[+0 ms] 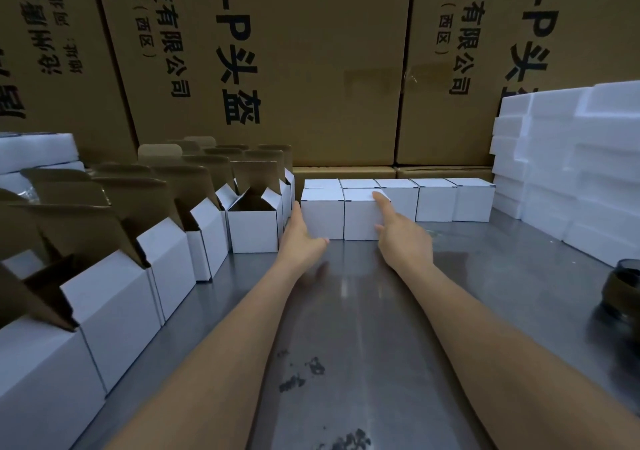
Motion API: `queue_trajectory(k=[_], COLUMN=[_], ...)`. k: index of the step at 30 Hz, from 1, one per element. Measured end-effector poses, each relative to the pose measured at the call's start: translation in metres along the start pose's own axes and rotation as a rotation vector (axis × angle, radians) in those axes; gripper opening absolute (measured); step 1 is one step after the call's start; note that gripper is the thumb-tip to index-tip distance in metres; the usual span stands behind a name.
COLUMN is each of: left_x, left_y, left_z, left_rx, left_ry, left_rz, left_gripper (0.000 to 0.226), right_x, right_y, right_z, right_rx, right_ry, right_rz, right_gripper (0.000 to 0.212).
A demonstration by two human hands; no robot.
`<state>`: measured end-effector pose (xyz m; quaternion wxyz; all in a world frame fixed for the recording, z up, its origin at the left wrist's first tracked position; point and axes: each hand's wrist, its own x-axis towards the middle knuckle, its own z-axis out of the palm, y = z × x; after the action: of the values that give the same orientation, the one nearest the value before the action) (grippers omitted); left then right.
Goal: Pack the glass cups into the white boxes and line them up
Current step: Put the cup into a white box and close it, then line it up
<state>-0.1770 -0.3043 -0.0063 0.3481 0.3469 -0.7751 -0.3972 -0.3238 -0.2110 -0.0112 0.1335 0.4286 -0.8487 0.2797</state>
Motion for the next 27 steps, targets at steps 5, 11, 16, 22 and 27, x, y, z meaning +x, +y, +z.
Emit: queue_trajectory(k=[5,11,16,22,27], left_x=[0.004,0.001,-0.011,-0.046,-0.090], left_y=[-0.002,0.002,0.006,0.011,0.023], left_z=[0.001,0.001,-0.001,0.000,-0.006], left_rx=[-0.041,-0.054,-0.006,0.053,-0.049], left_ry=[-0.002,-0.005,0.074,0.016,-0.019], left_rz=[-0.006,-0.033,-0.020,0.043,0.073], left_gripper=[0.069,0.077,0.080,0.071,0.053], right_x=[0.002,-0.005,-0.018,-0.051,-0.091], right_y=[-0.002,-0.006,-0.007,-0.011,-0.018], right_z=[0.000,-0.001,-0.006,-0.022,-0.042], right_rx=[-0.020,-0.071,-0.091,-0.134,-0.198], right_ry=[-0.021,0.004,0.074,0.060,0.008], right_rz=[0.008,0.020,0.108,0.121,0.083], right_gripper=[0.059,0.070,0.059,0.035,0.020])
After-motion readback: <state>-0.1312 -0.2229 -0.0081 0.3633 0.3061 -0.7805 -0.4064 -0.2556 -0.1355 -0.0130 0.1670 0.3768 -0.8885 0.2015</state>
